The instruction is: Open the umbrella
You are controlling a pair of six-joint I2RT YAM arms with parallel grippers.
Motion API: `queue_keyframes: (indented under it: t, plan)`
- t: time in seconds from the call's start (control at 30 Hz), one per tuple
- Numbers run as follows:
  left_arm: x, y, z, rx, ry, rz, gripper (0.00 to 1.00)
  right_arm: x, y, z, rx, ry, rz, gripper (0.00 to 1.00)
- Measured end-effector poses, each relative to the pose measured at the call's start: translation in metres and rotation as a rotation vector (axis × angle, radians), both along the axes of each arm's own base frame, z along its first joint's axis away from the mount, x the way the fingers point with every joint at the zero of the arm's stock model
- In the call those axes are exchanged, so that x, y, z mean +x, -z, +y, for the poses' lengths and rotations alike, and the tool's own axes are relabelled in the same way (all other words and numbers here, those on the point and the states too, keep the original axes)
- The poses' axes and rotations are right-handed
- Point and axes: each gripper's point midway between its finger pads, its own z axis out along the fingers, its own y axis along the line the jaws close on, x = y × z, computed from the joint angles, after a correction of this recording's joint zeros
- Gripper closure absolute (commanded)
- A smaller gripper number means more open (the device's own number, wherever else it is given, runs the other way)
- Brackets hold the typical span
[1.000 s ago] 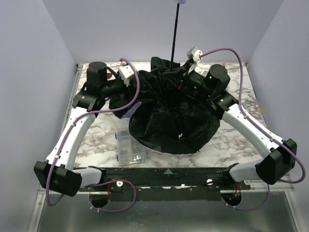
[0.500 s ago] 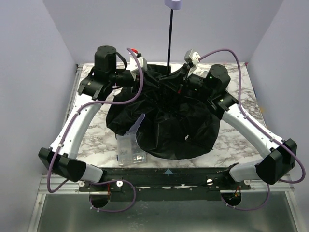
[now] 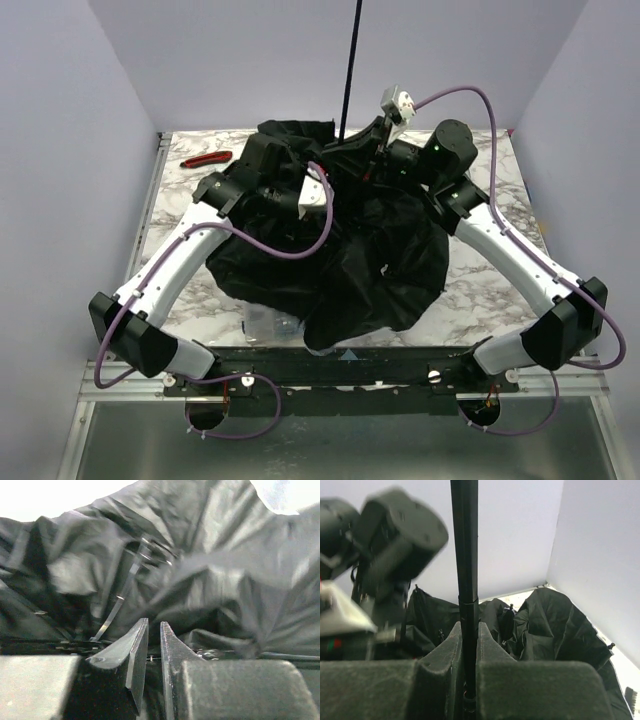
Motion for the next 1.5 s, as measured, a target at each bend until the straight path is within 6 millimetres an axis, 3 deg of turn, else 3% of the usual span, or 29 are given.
queue_keyframes:
  t: [0.13,0.27,0.37,0.47,0.6,0.83,1.07,1.27,1.37,1.5]
  plan:
    - [-0.010,0.031,0.006,0.053,0.025,-0.016,0.80,0.007,-0.016,0.002,0.017,0.001,-0.029,1.00]
    - [-0.013,0.040,0.012,0.068,0.023,-0.050,0.70,0.012,-0.016,0.003,0.012,-0.005,-0.033,1.00]
    - [-0.015,0.032,0.016,0.055,-0.002,-0.054,0.65,0.011,-0.013,0.004,0.002,-0.020,-0.033,1.00]
    - [-0.009,0.012,0.022,0.011,-0.071,-0.033,0.71,0.008,-0.010,0.003,-0.001,-0.029,-0.037,1.00]
    - [0.015,-0.034,0.037,-0.115,-0.269,0.027,0.71,0.005,-0.003,-0.001,-0.010,-0.025,-0.035,1.00]
    - [0.052,-0.067,0.042,-0.268,-0.537,0.238,0.80,0.004,-0.008,-0.004,-0.002,-0.022,-0.056,1.00]
    - [0.085,-0.055,0.029,-0.310,-0.673,0.489,0.81,0.000,-0.015,-0.003,0.023,-0.038,-0.052,1.00]
    - [0.124,-0.048,0.026,-0.322,-0.858,0.554,0.76,-0.008,-0.013,-0.002,0.029,-0.075,-0.038,1.00]
    - [0.146,-0.047,0.029,-0.322,-0.963,0.553,0.68,-0.009,-0.013,-0.002,0.033,-0.084,-0.032,1.00]
    - [0.171,-0.022,0.048,-0.277,-1.116,0.575,0.61,-0.011,-0.016,-0.002,0.039,-0.087,-0.032,1.00]
